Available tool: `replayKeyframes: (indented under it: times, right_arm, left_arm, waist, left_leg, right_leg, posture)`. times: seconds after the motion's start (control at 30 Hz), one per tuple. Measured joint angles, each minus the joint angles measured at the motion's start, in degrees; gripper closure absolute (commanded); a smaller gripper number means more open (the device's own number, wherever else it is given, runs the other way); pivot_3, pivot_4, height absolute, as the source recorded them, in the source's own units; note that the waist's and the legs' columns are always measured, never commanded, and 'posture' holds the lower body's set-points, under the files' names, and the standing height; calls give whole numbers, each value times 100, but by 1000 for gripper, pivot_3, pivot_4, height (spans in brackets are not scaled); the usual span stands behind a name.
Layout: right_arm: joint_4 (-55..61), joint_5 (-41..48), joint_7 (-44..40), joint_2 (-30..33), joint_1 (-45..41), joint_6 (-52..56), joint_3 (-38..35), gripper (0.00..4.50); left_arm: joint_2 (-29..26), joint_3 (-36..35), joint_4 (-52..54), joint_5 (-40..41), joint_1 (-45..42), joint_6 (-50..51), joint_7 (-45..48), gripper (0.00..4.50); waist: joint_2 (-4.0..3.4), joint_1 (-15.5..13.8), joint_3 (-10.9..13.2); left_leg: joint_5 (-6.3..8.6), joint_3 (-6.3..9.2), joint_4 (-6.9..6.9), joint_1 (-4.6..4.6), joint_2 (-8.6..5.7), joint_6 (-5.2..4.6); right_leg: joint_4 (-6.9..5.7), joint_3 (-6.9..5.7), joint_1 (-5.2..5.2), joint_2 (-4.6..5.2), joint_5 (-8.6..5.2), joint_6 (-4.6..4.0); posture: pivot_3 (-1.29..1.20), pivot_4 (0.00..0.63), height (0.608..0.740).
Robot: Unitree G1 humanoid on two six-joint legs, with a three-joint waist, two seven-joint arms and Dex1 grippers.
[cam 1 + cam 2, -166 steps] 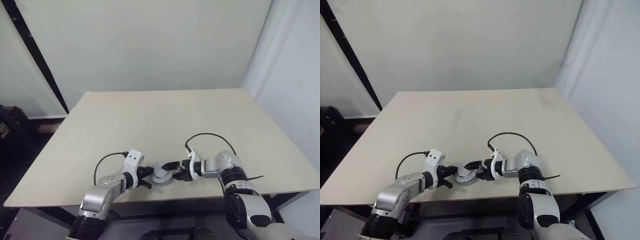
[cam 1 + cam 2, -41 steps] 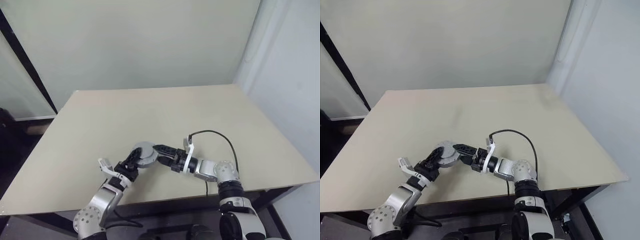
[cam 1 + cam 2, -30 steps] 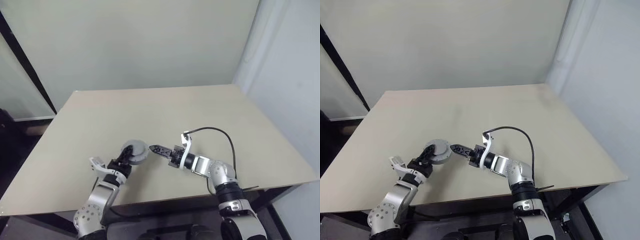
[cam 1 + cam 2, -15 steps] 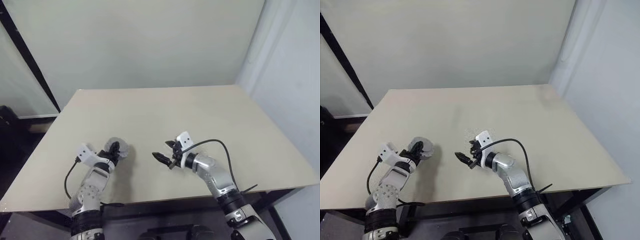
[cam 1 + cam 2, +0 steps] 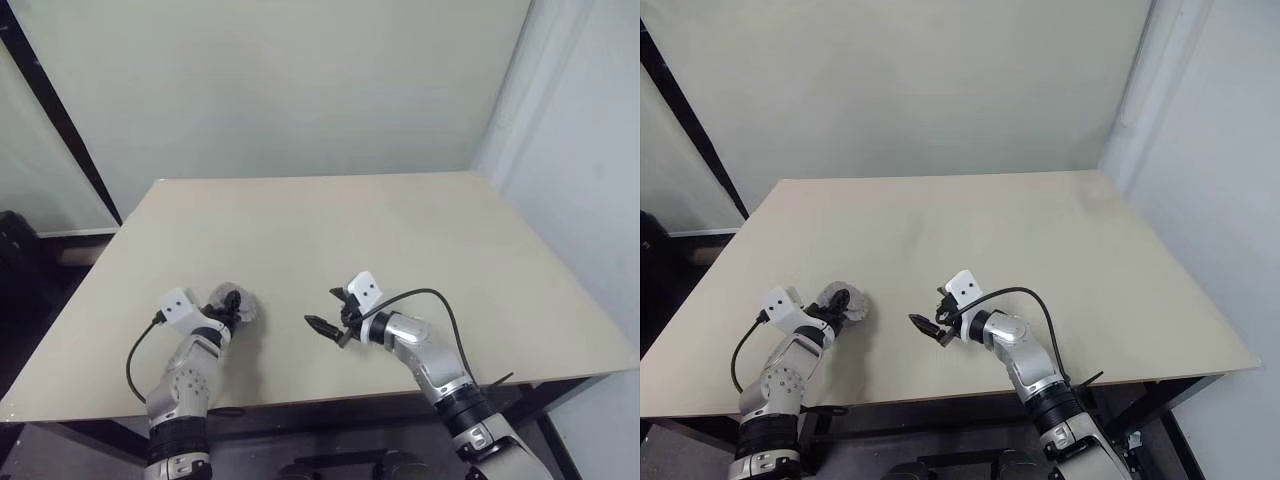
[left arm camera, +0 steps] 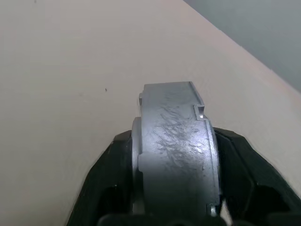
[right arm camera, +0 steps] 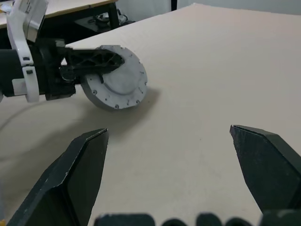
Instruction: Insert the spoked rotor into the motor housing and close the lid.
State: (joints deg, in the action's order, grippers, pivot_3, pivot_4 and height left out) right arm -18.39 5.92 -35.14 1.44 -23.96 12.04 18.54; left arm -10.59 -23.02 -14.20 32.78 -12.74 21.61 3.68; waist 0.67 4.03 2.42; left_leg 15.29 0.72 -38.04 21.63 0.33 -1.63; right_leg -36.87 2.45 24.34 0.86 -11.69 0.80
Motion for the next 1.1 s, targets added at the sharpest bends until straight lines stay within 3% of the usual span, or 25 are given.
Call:
replayKeyframes:
  times: [0.07,0.1,0.57,0.87,1.1]
  right_arm:
    - [0,-49,1,16,0,0,4,0]
    - [0,-60,1,15,0,-1,5,0]
    - [-21,-165,53,120,-1,-60,-14,0]
    - [72,-102,186,762,104,196,-678,0]
    - [421,100,38,1417,313,611,-1193,0]
  left_arm:
    - [-32,-34,-4,-128,12,-62,-86,99]
    - [-61,-52,-3,-210,39,-106,-146,42]
    - [-229,-89,888,-727,780,-126,-380,42]
    - [-954,1307,3144,-779,1453,391,984,42]
    - [-1368,2243,3326,-990,1221,901,1647,42]
  waist:
    - [0,-1,0]
    - [1,-1,-1]
    - [6,-15,-4]
    - [4,-117,-4]
    - [-6,-117,-4]
  left_leg:
    - [0,1,-1,1,1,0]
    - [0,1,-1,0,1,0]
    - [0,4,-9,-2,6,1]
    - [0,-9,-17,-3,3,0]
    - [-2,-7,-17,-9,11,-3]
  right_leg:
    - [-1,-1,0,0,0,0]
    - [-1,-1,0,0,0,0]
    - [-7,3,-1,5,4,-5]
    - [-6,5,-5,3,2,-8]
    - [-12,3,-6,-13,2,-8]
  posture:
    - [0,0,740]
    - [0,0,740]
    - [0,0,740]
    - [0,0,740]
    - [0,0,740]
